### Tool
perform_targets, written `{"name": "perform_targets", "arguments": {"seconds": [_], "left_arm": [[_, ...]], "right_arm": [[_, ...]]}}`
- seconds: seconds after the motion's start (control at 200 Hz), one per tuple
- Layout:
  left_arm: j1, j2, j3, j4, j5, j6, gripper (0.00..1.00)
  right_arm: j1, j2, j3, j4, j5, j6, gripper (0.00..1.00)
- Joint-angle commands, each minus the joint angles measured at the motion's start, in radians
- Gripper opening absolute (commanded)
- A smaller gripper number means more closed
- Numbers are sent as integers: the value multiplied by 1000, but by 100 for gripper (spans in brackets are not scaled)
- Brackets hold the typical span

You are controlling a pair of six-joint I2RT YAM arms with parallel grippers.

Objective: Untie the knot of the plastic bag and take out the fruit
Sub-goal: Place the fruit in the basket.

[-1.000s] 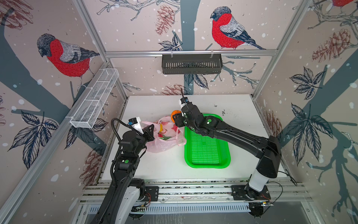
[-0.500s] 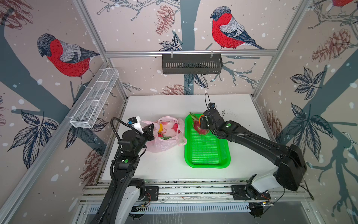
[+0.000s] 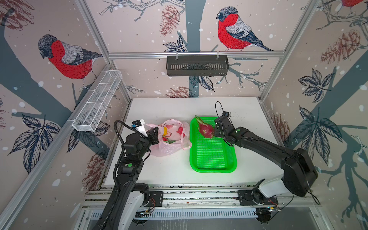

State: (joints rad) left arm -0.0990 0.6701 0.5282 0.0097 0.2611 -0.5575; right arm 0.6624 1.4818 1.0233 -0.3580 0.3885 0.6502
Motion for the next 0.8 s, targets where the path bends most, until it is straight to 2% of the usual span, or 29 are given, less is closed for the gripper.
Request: {"name": "perform_targets", "arguments": {"seconds": [0.0,0.55,0.796], "left_arm": [[4,-1,3,28,3,6,0],[4,-3,6,21,0,13,0],[4,-6,7,15,0,13,0]], "right_arm": [[-2,22,-8,4,17,5,36],[-7,135,-34,21,32,13,37],[-12,179,-34,35,25,9,41]]}}
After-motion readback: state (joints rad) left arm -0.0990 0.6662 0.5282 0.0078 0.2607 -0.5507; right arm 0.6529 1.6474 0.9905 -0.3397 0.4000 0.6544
